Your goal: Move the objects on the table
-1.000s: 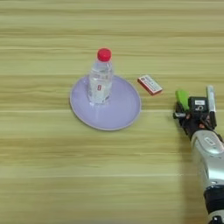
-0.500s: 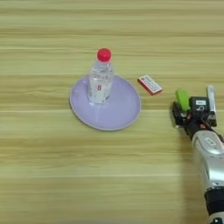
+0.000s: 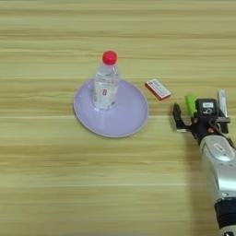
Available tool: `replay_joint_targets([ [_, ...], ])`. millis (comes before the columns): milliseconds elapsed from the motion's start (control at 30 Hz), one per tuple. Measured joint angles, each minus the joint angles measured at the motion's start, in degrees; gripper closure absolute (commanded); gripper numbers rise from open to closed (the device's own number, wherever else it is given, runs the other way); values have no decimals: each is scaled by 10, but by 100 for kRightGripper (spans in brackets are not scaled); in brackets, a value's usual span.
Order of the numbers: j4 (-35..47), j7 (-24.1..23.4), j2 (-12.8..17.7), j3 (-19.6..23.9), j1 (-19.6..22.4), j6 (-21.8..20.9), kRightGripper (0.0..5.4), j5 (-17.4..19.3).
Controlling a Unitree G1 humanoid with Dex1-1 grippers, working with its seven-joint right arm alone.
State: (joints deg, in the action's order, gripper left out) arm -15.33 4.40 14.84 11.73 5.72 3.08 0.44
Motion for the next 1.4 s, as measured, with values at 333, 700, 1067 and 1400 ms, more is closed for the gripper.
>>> replay_joint_targets([
  [333, -2, -1, 0, -11, 13, -15, 2, -11],
  [700, -24, 11, 5, -28, 46, -28, 2, -22],
  [1067, -104, 23, 11, -42, 102, -52, 2, -32],
  [1400, -189, 34, 11, -47, 150, -76, 2, -31],
])
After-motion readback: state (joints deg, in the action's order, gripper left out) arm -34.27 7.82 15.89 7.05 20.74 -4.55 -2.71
